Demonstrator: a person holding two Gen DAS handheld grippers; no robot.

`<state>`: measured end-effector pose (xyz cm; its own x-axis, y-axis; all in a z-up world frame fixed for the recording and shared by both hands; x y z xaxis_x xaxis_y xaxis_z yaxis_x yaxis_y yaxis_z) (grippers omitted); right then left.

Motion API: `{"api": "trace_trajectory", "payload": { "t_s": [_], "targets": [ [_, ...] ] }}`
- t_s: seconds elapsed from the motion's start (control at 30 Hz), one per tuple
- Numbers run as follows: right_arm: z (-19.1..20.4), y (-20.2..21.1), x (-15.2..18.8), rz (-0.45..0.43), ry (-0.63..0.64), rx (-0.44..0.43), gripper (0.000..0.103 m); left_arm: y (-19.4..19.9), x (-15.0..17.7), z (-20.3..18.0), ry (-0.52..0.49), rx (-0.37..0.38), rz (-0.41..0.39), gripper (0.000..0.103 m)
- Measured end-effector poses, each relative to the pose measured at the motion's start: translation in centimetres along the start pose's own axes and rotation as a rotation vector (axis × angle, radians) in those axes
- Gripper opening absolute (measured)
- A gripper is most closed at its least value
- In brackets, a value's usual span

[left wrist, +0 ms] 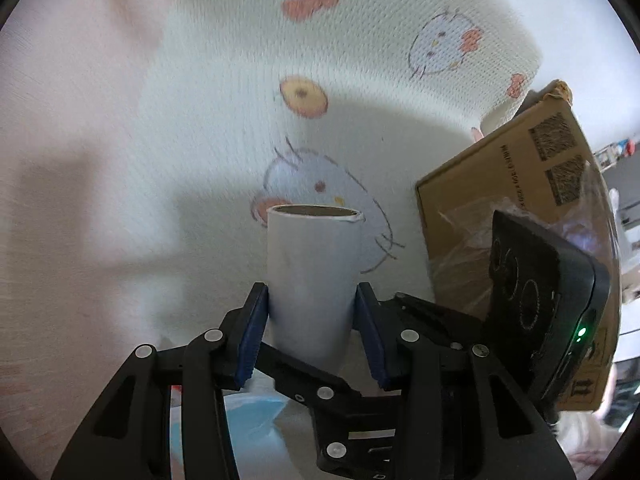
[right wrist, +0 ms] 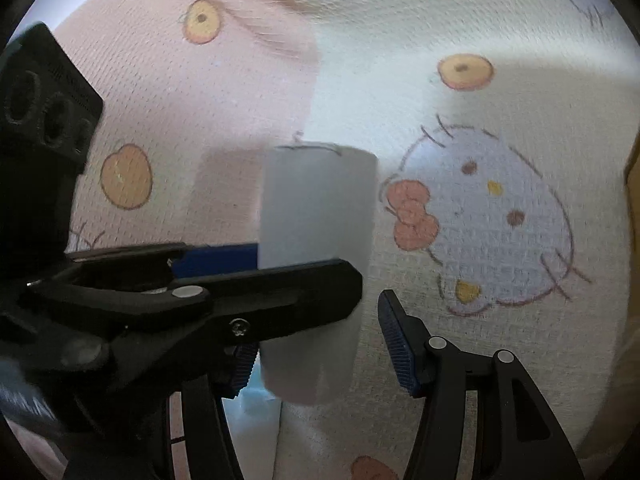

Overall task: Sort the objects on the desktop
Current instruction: 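Carry the held tube with the left tool over the cardboard box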

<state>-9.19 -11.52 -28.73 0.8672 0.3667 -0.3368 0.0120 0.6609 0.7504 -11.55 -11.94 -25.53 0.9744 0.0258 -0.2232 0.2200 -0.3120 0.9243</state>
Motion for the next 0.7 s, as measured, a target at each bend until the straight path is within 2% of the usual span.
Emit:
{"api": "trace_trajectory", "payload": {
  "t_s": [0.2, 0.3, 0.43, 0.53, 0.6, 0.7],
  "targets": [
    [2.9, 2.5, -1.7, -0.058, 0.073, -0.006, 0.054, 3.7, 0.3, -0.4, -0.031, -0.071, -0.111, 0.048],
    [4.9, 3.4, -2.9, -0.084, 0.131, 0.019, 0.054, 6.0, 0.0, -0.6, -0.02, -0.065, -0.164, 0.048],
    [6.4, 4.8, -3.4, -0.107, 0.16, 0.002, 0.054, 9.1, 0.0, -0.9, -0.005, -0.041, -0.216, 0.048],
    [7.2, 5.5, -3.6, -0.104, 0.174, -0.002, 0.054, 10.2, -0.1, -1.2, -0.001, -0.049, -0.219, 0.048],
    [7.7, 5.6, -3.9, -0.07, 0.188, 0.032, 0.054, 10.7, -0.2, -1.4, 0.003, -0.056, -0.213, 0.048],
    [8.0, 6.4, -3.7, -0.031, 0.168, 0.043, 0.054, 11.4, -0.3, -1.5, 0.031, -0.025, -0.215, 0.048]
  ]
}}
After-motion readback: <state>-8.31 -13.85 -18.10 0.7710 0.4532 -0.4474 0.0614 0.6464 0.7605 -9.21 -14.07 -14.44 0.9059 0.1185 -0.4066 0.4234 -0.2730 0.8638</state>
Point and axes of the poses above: each gripper's, at about its wrist camera, not at the fingertips, and y roughly against the way its jaws point, z to its left, x to its underside, the point moved 8 cm from there along -y, roughly the way its jaws point, and after that the axes turned 5 degrees about z, right-handed, at the moved point
